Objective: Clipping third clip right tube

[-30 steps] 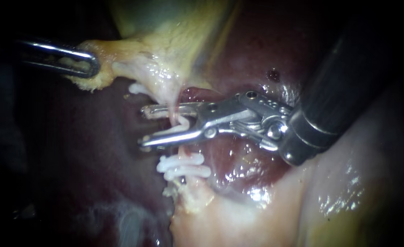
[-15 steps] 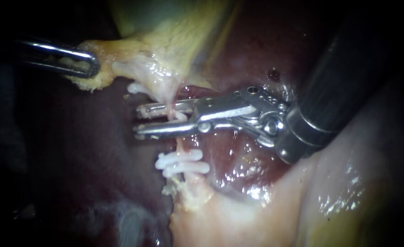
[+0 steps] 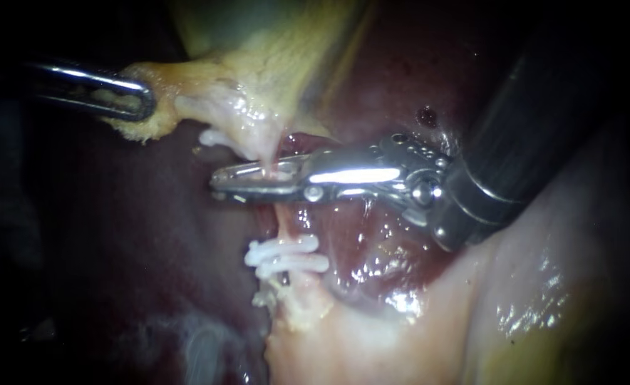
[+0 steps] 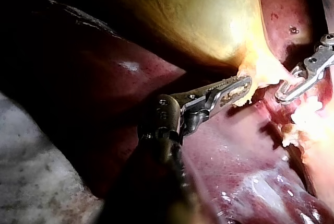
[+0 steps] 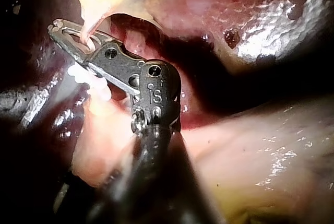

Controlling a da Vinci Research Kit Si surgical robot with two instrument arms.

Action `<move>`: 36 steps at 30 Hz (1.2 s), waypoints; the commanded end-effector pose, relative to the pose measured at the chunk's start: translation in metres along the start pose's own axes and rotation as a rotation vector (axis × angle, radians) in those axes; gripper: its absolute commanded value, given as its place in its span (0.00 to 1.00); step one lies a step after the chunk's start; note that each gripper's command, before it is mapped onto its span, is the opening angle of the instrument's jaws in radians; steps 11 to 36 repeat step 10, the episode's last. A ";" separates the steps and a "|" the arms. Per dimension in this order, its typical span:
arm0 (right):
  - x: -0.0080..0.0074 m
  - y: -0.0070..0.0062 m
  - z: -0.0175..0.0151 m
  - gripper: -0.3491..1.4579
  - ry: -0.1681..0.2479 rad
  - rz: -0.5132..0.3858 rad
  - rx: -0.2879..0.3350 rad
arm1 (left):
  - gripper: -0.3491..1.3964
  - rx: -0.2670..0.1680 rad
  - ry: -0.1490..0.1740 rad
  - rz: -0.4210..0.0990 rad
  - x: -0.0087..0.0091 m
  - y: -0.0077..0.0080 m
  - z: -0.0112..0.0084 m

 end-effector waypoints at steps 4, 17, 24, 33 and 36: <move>0.0000 0.0002 0.0000 0.00 0.000 -0.001 -0.001 | 0.00 0.000 0.000 0.000 0.0000 0.0000 0.0000; 0.0000 0.0003 -0.0001 0.00 0.001 0.005 -0.001 | 0.00 0.000 0.000 0.000 0.0000 0.0000 0.0000; 0.0000 0.0003 -0.0001 0.00 0.001 0.005 -0.001 | 0.00 0.000 0.000 0.000 0.0000 0.0000 0.0000; 0.0000 0.0003 -0.0001 0.00 0.001 0.005 -0.001 | 0.00 0.000 0.000 0.000 0.0000 0.0000 0.0000; 0.0000 0.0003 -0.0001 0.00 0.001 0.005 -0.001 | 0.00 0.000 0.000 0.000 0.0000 0.0000 0.0000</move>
